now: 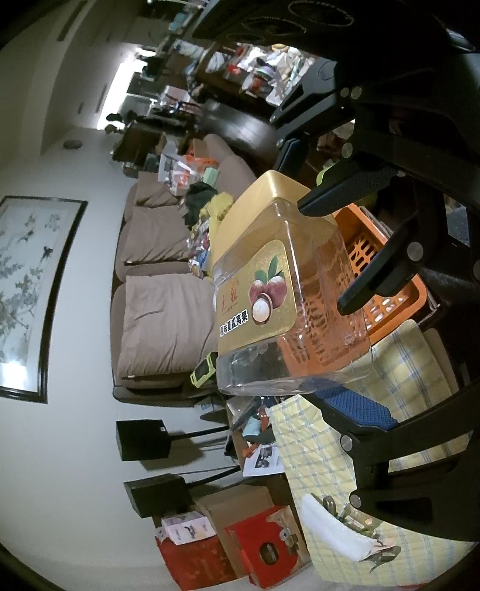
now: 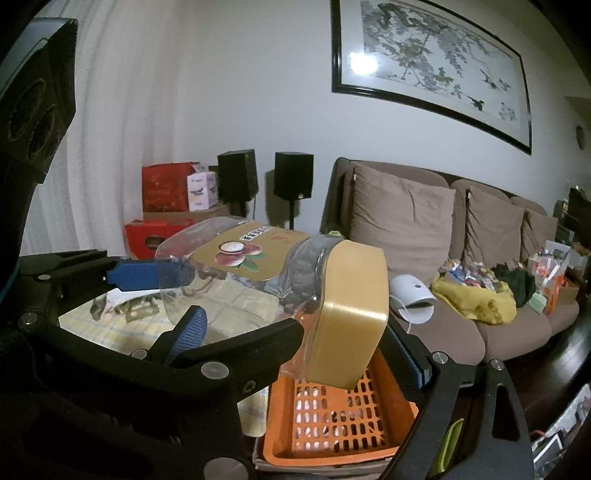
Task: Organize objects
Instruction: 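Carry the held container with both grippers over the orange basket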
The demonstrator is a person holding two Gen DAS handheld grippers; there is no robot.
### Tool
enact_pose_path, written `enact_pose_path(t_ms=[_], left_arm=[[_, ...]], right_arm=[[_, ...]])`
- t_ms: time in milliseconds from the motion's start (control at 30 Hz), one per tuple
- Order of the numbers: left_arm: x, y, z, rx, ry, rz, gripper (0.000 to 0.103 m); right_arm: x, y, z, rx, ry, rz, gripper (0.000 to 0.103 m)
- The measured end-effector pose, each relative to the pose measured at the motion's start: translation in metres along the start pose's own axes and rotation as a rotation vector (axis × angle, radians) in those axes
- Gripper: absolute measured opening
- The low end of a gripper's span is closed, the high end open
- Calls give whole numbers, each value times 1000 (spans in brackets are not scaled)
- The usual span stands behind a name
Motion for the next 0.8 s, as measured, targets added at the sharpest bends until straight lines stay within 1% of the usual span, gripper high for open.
enact_pose_path(t_ms=[167,500,800], left_arm=[[-1,-5,3,11,-8,6,87],[-2,-14,9,24,-15,-8,87],[8,-23,16,46,-6,-38,87]], right_arm=[[-3,-5,0,12,-8,-4,93],[-9,-12,4,21,-21,-20,93],[-9,-27,4,52,-15,-45,93]])
Point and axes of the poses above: each gripper's, at about its wrist camera, not at the fingertips, and x roughly the way its jaws point, y to its left, z to its top, the point moved 4 cm from there along x, roughly the way its jaws point, and after that the axes turned 2 degrees about y, right-handed, at the moved point
